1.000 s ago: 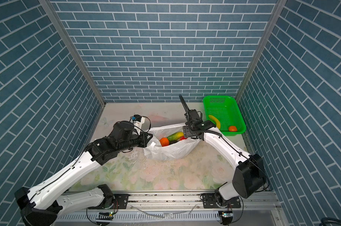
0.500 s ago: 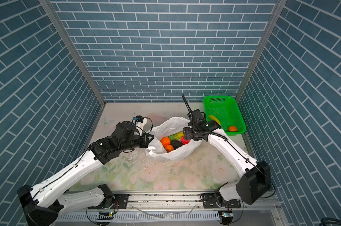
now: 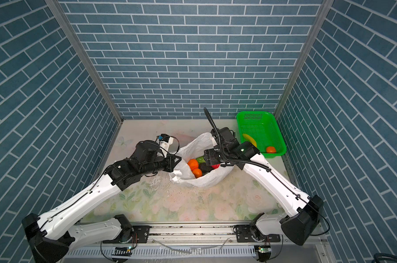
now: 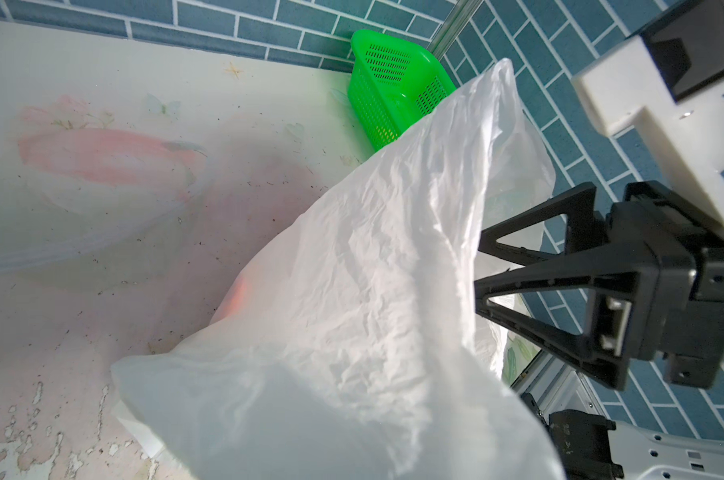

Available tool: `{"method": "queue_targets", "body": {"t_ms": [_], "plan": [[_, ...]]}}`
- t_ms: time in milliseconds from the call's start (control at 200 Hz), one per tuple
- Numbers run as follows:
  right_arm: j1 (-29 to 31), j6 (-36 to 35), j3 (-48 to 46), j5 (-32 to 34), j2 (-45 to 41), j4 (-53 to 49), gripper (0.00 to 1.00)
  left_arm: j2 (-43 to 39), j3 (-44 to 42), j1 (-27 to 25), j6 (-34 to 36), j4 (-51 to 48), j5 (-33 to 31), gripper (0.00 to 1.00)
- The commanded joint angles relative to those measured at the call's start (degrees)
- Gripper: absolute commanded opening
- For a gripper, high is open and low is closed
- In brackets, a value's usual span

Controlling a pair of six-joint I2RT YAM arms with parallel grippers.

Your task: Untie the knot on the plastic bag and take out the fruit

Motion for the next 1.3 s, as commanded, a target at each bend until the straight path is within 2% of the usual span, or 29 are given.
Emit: {"method": "queue_targets", "body": {"t_ms": [0,125,240,405,565,650,805,975,1065,1290], "plan": [[2.25,1.89,-0.79,-4.52,1.66,4.25,0.75,-1.64,-1.36,0.07,0.92,2.39,-0.78,0.0],[4.82,3.12,-9.67,-2.32,0.11,12.82,0.69,-2.16,-1.77,0.07,0.07,2.1,-1.92,0.0],[7.8,3.76,-18.88,6.37,-4.19,20.15,0.69,-2.23,-2.03,0.07,-2.02,1.55,-3.67,0.0],[12.05,3.84,-28.09,12.72,-7.74,22.79,0.69,-1.59,-2.65,0.07,-5.36,2.9,-5.04,0.0],[16.03,6.47,-34.08,10.59,-6.16,23.24,0.7,0.02,-2.76,0.16,-6.09,6.53,-4.6,0.0],[18.27,8.9,-36.22,7.08,-3.38,24.63,0.7,1.9,-1.81,0.16,-5.16,8.62,-2.46,0.0],[21.99,11.15,-36.31,3.62,1.58,27.22,0.72,3.72,1.33,0.08,-2.99,3.35,0.34,0.0],[21.56,10.2,-30.25,5.64,1.88,25.01,0.75,1.85,5.85,-0.15,1.69,-16.3,-2.18,0.0],[20.42,9.66,-26.91,6.44,2.74,24.92,0.75,0.98,7.52,-0.12,3.41,-23.04,-3.26,0.0],[17.6,11.08,-24.03,8.85,5.68,31.87,0.75,1.45,7.52,-0.37,4.31,-25.72,-3.06,0.0]]}}
